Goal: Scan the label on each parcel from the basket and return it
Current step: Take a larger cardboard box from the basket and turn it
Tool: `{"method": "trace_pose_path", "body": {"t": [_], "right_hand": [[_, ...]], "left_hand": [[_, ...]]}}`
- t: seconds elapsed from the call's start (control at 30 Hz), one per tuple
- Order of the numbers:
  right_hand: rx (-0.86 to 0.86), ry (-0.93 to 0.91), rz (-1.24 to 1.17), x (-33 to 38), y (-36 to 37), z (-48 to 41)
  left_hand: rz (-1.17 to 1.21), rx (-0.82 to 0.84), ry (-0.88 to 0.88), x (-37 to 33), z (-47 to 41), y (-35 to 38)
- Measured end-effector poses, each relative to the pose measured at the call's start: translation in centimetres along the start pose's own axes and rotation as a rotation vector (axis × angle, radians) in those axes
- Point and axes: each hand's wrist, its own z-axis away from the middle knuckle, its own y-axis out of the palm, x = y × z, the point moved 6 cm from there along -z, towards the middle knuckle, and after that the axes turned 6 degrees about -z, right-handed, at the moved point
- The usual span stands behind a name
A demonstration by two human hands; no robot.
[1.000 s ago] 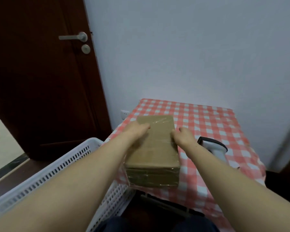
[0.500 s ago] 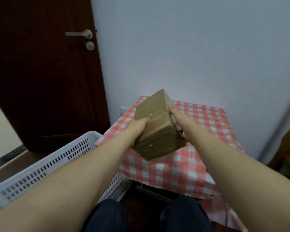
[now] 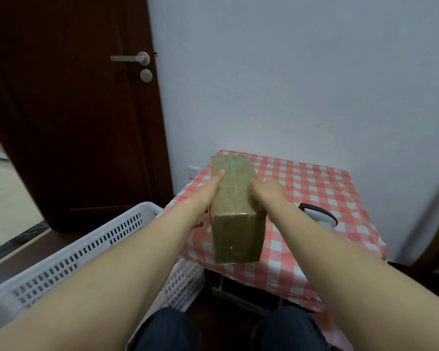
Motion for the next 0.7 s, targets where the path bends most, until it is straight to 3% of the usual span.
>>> {"method": "trace_pose_path", "body": {"t": [0.17,0.4,0.53,0.7], "right_hand": [[0.044,0.116,-0.131,-0.6,1.0,1.1],[-0.007,-0.189,0.039,3.2,0.4,1.4],[0.09,-0.241,0.257,2.1,3.1,2.2],[0.187,-0.264,0.314,0.7,6.4,2.6]], "left_hand": [[0.015,-0.083,0.04,0.4,-0.5,-1.1],[0.164,-0.051,0.01,0.9,-1.4,-0.6],[0.09,-0.034,-0.057,2.4,-1.7,-0.3],[0.14,-0.038,-0.091,4.1,-2.0,-0.8]]}}
